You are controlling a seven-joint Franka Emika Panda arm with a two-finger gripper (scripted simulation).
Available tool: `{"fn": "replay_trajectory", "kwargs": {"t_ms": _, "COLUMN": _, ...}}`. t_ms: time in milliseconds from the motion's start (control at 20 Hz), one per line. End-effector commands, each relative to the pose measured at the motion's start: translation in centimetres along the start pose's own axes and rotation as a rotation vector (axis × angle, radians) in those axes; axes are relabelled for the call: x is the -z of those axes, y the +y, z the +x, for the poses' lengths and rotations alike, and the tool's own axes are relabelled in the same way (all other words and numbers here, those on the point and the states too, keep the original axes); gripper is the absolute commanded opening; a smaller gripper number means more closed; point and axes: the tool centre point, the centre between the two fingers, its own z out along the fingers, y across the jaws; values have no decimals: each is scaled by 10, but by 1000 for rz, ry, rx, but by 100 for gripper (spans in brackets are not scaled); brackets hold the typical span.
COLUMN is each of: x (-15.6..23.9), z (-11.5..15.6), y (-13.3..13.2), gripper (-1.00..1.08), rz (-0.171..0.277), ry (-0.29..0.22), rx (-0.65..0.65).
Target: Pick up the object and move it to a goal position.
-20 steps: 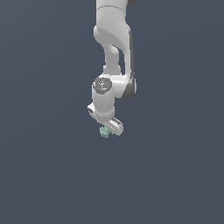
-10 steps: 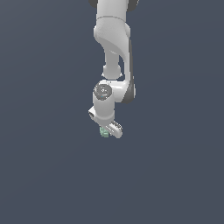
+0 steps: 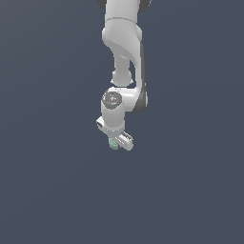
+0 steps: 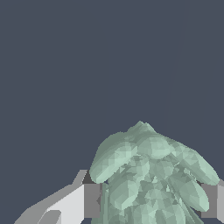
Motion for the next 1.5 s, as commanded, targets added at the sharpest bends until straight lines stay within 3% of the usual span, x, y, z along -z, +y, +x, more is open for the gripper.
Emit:
{"fn": "replay_trajectory", "kwargs": {"t_ms": 0, "x": 1, "z": 0, "y": 0, "gripper": -100, "rz": 0, "ry": 0, "rx": 0}}
{"fn": "replay_trajectory", "kwargs": {"t_ms": 500, "x": 46, "z": 3, "y": -10, "gripper": -100, "rz": 0, "ry": 0, "rx": 0}}
{"fn": "replay_trajectory", "kwargs": {"t_ms": 1450, "x": 220, "z": 20, "y": -50, "gripper": -100, "rz": -1, "ry": 0, "rx": -1}}
